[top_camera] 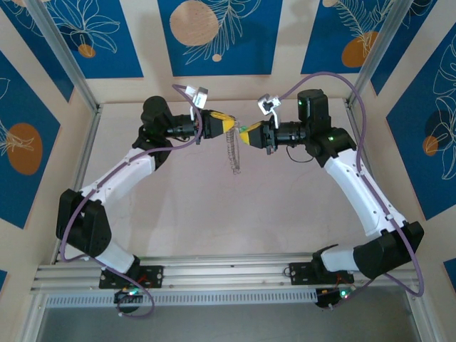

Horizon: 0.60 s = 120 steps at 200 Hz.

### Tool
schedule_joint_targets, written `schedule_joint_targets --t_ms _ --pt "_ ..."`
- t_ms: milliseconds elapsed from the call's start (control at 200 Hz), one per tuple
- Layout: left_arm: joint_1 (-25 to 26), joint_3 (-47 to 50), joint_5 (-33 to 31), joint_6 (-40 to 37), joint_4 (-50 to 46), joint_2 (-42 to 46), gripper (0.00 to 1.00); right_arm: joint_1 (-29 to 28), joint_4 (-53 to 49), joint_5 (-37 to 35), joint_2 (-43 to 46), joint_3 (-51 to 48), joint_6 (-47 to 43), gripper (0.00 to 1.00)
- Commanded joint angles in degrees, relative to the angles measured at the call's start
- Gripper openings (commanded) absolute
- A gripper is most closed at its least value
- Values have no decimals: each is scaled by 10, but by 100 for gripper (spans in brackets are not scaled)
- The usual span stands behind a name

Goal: Put the keys on the keyring

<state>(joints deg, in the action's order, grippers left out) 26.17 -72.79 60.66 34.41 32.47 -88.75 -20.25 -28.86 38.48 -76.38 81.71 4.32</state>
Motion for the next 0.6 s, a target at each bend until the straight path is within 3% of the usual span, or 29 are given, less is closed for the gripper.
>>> schedule_joint_targets --t_ms 0,595 --pt "2 -17 3 -15 6 20 0 5 -61 -2 -4 24 -39 0" --pt "4 -22 5 -15 4 15 0 3 -58 0 -20 38 -39 0"
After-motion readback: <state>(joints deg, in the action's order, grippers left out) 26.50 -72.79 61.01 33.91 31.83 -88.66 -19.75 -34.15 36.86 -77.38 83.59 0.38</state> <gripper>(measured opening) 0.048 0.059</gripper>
